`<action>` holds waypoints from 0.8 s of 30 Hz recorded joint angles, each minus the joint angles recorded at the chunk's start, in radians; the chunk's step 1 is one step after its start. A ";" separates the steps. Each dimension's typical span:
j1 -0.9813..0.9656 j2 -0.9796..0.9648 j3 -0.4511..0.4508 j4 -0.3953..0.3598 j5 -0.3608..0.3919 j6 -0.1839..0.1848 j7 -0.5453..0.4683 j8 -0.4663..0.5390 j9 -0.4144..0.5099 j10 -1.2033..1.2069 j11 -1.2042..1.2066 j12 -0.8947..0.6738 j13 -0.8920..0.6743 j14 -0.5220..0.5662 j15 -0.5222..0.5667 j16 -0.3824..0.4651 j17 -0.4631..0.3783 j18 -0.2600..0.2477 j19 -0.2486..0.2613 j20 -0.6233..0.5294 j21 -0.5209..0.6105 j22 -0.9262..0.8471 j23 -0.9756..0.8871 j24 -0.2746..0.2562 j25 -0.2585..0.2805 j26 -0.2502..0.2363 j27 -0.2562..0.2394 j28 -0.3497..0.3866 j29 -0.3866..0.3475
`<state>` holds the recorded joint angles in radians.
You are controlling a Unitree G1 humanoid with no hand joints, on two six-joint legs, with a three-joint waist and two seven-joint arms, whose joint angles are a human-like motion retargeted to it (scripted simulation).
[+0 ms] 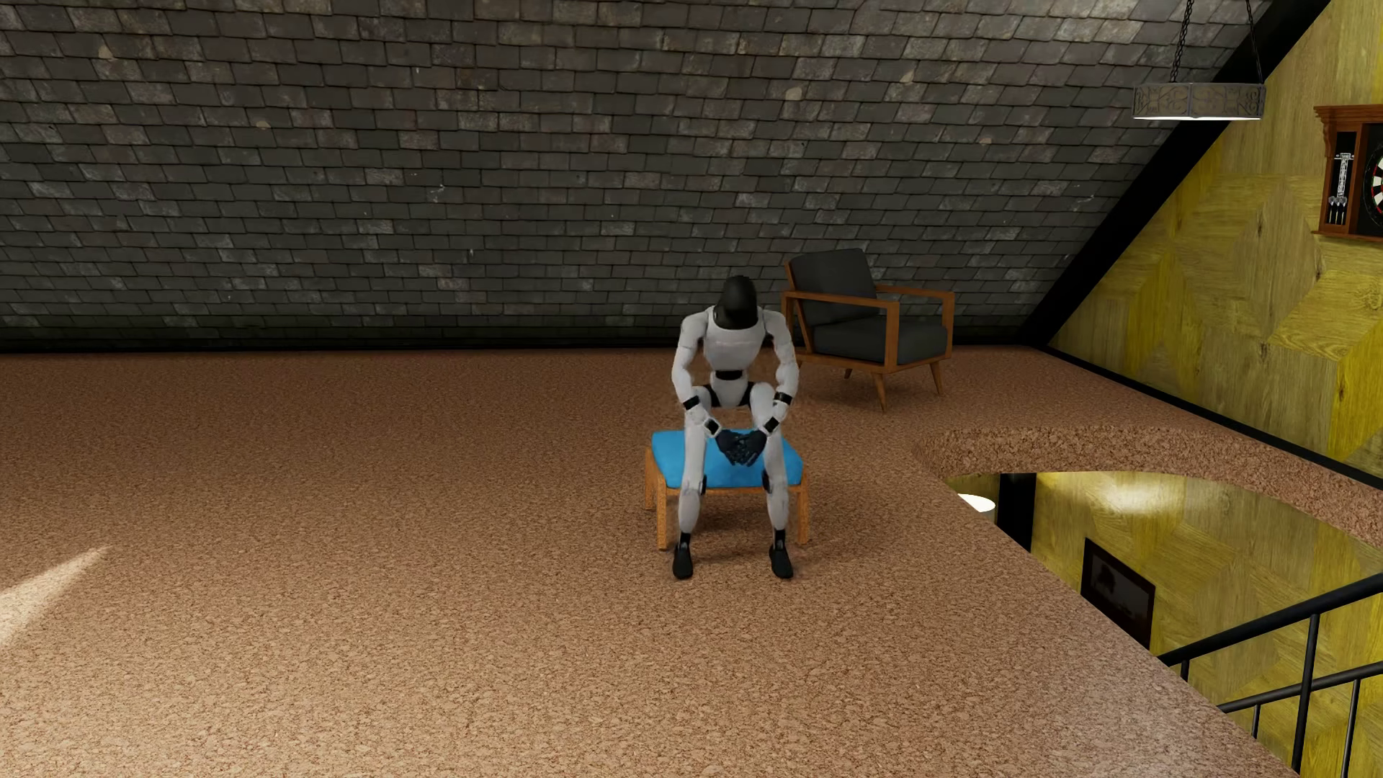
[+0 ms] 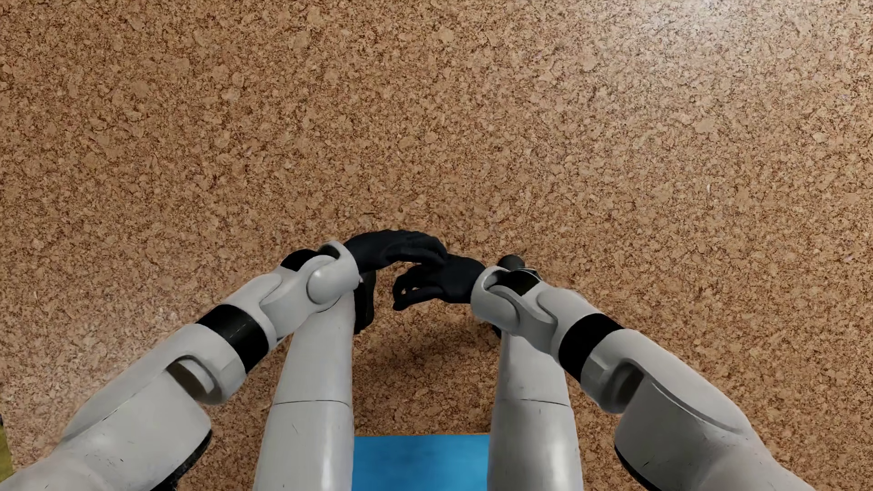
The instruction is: Get up from the chair
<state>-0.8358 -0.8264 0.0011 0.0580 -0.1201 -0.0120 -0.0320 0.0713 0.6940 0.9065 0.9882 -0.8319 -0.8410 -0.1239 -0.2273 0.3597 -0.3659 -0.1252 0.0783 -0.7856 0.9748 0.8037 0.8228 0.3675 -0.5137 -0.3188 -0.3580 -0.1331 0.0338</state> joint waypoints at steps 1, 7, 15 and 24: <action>0.092 0.090 0.000 -0.004 -0.001 0.006 0.016 -0.019 -0.044 -0.101 -0.093 0.034 0.048 0.031 0.025 -0.066 0.046 0.000 -0.004 0.012 -0.031 0.101 0.062 0.035 -0.012 0.027 0.020 -0.054 0.086; 0.662 0.613 -0.011 -0.057 0.056 0.030 0.069 -0.127 -0.356 -0.676 -0.592 0.412 0.444 0.169 0.119 -0.123 0.051 0.055 -0.074 0.203 -0.306 0.207 0.074 -0.126 0.231 0.175 0.182 -0.101 0.163; 1.041 0.999 -0.036 -0.067 0.069 0.045 0.141 -0.231 -0.602 -0.903 -0.835 0.714 0.760 0.147 0.098 -0.093 0.003 0.025 -0.078 0.430 -0.615 0.381 0.232 -0.202 0.331 0.181 0.227 -0.016 0.033; 1.077 1.022 -0.041 -0.064 0.057 0.056 0.151 -0.236 -0.643 -0.906 -0.827 0.784 0.850 0.119 0.075 -0.117 -0.030 0.015 -0.063 0.472 -0.646 0.412 0.324 -0.187 0.256 0.180 0.214 -0.052 0.137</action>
<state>0.2416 0.1960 -0.0400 -0.0055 -0.0628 0.0437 0.1191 -0.1648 0.0506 0.0006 0.1612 -0.0483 0.0090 -0.0048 -0.1520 0.2429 -0.3954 -0.1098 0.0157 -0.3132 0.3293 1.2154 1.1464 0.1800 -0.2576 -0.1388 -0.1438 -0.1852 0.1703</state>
